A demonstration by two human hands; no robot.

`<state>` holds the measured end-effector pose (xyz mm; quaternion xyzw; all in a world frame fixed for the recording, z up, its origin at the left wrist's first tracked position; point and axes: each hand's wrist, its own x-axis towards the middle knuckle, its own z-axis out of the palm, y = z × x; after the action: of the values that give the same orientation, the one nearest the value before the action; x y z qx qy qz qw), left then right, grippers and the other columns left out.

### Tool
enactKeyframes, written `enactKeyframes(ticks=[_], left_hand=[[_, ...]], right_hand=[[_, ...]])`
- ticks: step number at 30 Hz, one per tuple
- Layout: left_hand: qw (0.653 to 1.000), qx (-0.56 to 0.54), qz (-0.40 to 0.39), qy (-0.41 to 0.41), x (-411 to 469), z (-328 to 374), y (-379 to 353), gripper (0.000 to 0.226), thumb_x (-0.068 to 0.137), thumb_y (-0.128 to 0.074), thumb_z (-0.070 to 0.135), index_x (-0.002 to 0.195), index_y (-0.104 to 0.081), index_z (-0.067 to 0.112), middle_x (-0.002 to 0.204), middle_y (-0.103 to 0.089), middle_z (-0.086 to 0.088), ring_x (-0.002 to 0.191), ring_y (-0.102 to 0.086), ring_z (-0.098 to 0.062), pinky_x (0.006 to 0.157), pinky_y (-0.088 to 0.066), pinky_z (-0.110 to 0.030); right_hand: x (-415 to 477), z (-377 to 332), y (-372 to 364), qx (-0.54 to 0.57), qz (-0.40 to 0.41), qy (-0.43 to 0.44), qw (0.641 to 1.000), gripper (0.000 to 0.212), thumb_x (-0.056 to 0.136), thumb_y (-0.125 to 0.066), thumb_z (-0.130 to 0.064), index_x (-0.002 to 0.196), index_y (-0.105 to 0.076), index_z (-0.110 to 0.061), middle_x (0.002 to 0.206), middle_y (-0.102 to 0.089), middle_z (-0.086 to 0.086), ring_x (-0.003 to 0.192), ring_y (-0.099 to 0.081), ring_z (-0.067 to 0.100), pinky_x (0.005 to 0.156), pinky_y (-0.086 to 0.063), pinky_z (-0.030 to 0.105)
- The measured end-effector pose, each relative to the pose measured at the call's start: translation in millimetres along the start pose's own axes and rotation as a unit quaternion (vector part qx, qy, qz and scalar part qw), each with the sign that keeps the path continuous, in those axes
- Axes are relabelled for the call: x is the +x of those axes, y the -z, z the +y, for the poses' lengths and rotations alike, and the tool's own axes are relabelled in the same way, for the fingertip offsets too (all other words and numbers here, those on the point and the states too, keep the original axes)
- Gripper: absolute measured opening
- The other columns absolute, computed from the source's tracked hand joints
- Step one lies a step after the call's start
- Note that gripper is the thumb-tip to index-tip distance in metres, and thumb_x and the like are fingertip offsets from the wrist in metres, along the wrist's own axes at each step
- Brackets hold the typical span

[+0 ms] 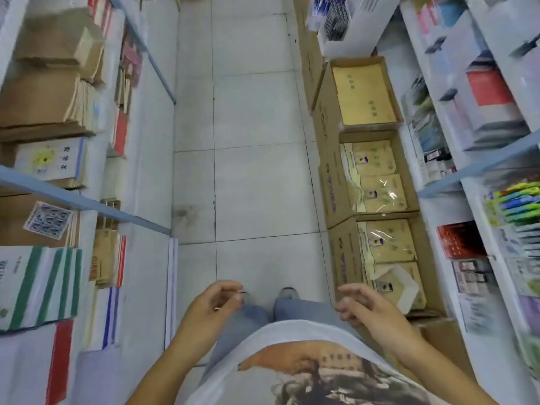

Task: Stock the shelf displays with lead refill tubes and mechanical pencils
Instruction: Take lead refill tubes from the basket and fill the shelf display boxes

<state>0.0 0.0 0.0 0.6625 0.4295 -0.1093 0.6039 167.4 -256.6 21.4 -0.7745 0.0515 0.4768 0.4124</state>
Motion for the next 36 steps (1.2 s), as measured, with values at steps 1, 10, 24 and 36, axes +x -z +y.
enactKeyframes(ticks=[1, 10, 24, 36], left_hand=[[1.0, -0.005, 0.001, -0.001, 6.6, 2.7, 1.1, 0.013, 0.095, -0.066, 0.018, 0.103, -0.069, 0.027, 0.095, -0.076, 0.008, 0.089, -0.071, -0.008, 0.081, -0.055, -0.02], [0.998, -0.035, 0.041, 0.028, 77.1, 32.7, 55.4, 0.01, 0.095, -0.065, 0.025, 0.103, -0.069, 0.03, 0.095, -0.076, 0.012, 0.087, -0.072, -0.005, 0.083, -0.053, -0.026], [1.0, 0.006, -0.008, -0.022, 338.4, 218.3, 185.1, 0.015, 0.095, -0.066, 0.017, 0.103, -0.069, 0.03, 0.092, -0.075, 0.015, 0.082, -0.07, -0.002, 0.076, -0.053, -0.019], [1.0, -0.007, -0.008, -0.006, 582.5, 419.8, 200.1, 0.013, 0.095, -0.066, 0.012, 0.102, -0.07, 0.022, 0.09, -0.075, 0.001, 0.085, -0.071, -0.013, 0.081, -0.053, -0.025]], right_hand=[[7.4, -3.3, 2.7, -0.002, -0.002, 0.005, 1.0, 0.017, 0.096, -0.055, -0.015, 0.11, -0.062, -0.025, 0.089, -0.074, -0.002, 0.089, -0.068, 0.021, 0.09, -0.053, 0.042], [98.5, -110.5, -5.1, -0.033, -0.028, 0.025, 0.999, 0.018, 0.096, -0.053, -0.011, 0.107, -0.062, -0.022, 0.089, -0.073, 0.0, 0.089, -0.068, 0.023, 0.088, -0.051, 0.04], [266.1, -320.4, -23.1, 0.016, 0.041, 0.008, 0.999, 0.021, 0.096, -0.055, -0.01, 0.11, -0.059, -0.025, 0.088, -0.074, 0.003, 0.081, -0.068, 0.02, 0.073, -0.054, 0.029], [489.7, -526.1, 68.8, 0.024, 0.045, -0.019, 0.999, 0.018, 0.093, -0.059, -0.014, 0.109, -0.062, -0.022, 0.083, -0.074, 0.0, 0.075, -0.068, 0.019, 0.066, -0.05, 0.028]])
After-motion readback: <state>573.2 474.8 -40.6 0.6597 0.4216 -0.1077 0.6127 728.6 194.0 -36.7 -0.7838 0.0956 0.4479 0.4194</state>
